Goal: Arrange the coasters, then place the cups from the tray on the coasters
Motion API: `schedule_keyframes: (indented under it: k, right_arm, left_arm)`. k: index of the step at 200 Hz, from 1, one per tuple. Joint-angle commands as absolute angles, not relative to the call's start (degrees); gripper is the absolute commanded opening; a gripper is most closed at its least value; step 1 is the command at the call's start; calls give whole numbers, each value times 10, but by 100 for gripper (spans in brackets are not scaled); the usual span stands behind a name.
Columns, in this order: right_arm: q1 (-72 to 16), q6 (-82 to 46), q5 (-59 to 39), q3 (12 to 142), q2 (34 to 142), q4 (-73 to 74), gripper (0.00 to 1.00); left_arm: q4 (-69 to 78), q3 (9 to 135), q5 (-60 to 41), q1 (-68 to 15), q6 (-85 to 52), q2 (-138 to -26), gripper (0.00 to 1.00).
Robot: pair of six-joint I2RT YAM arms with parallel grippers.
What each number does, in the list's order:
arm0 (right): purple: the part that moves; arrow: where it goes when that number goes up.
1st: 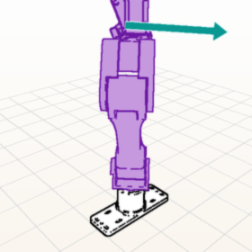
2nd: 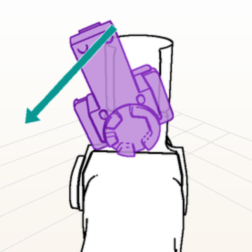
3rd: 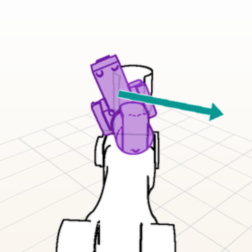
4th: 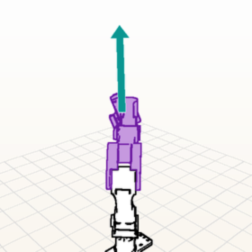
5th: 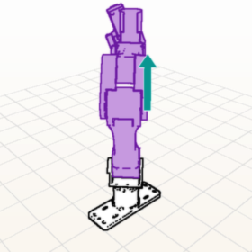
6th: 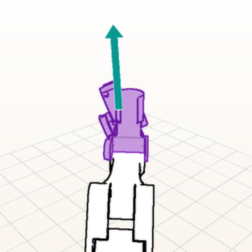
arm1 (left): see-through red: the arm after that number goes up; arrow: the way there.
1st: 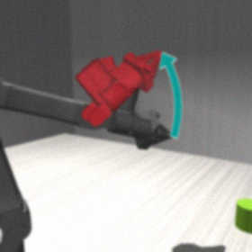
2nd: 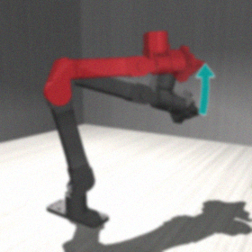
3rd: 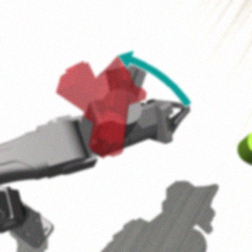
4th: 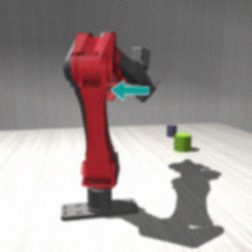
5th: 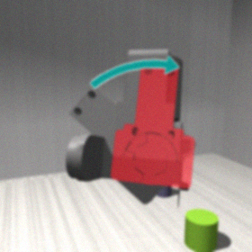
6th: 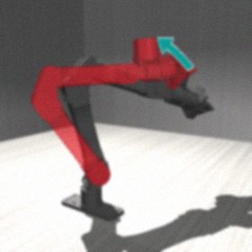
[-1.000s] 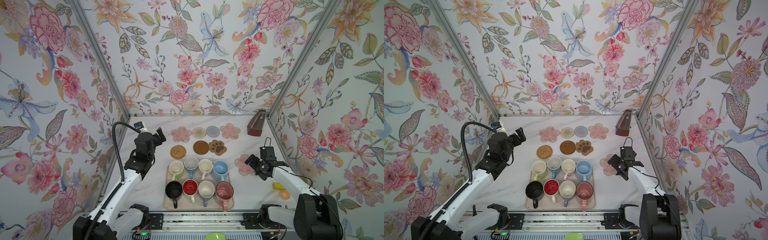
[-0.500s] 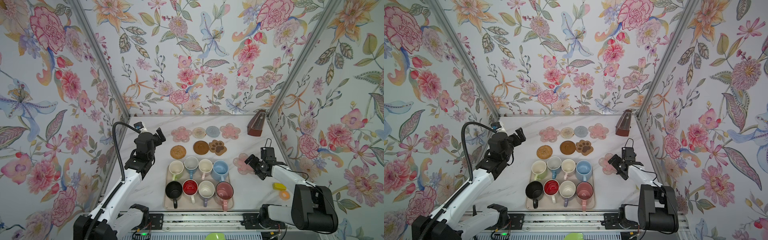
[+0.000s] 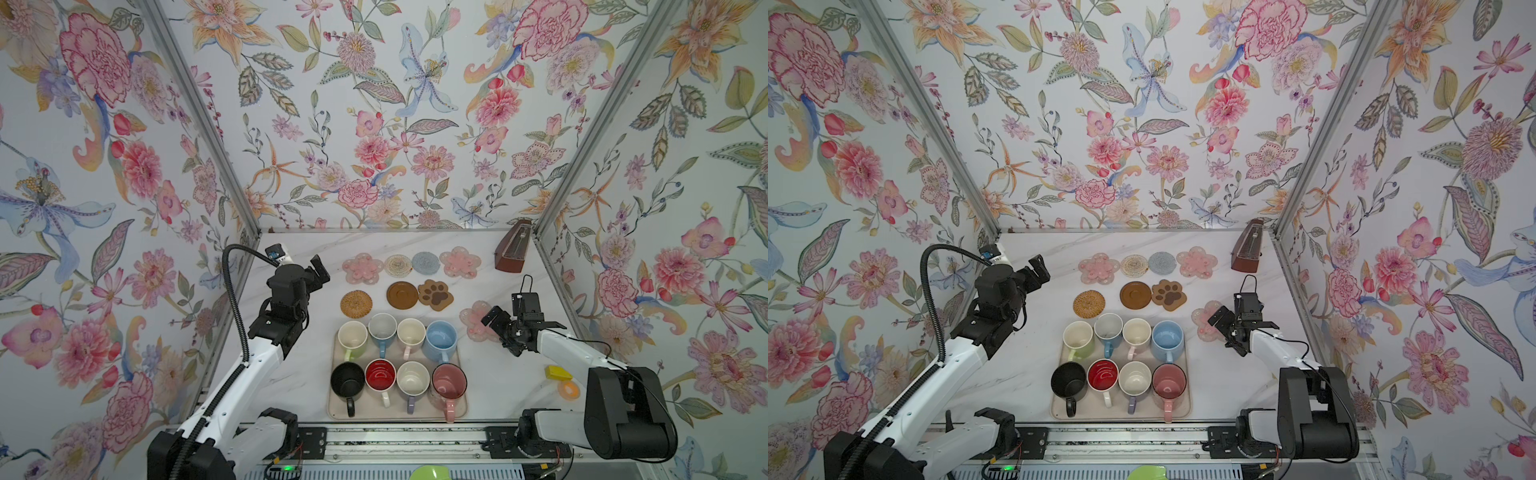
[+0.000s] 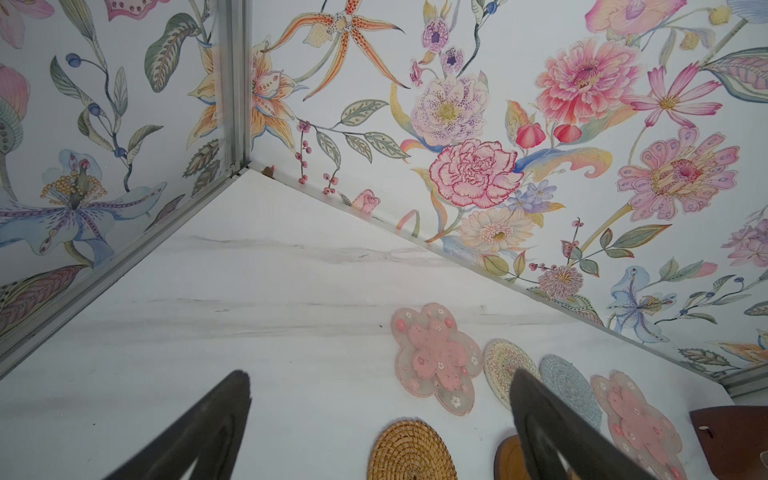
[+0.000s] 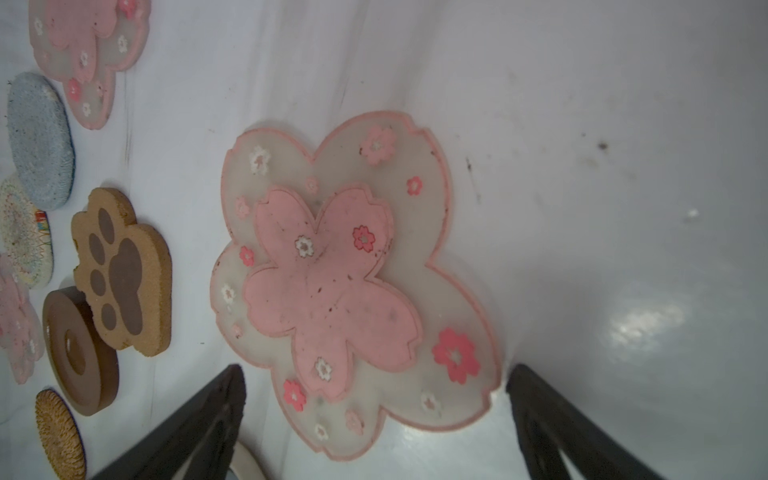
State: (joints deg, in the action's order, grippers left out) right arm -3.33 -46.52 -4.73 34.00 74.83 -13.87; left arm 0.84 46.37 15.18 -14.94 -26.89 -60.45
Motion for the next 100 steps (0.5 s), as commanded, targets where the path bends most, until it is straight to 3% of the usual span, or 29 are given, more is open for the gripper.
schedule_keyframes:
  k: [1, 100]
  right_arm:
    - [-47, -484, -32, 326, 717, -177, 99]
    - [-119, -518, -23, 325, 745, -144, 99]
  left_arm:
    - [0, 456, 143, -142, -279, -604, 99]
    - [-3, 451, 133, -133, -286, -593, 99]
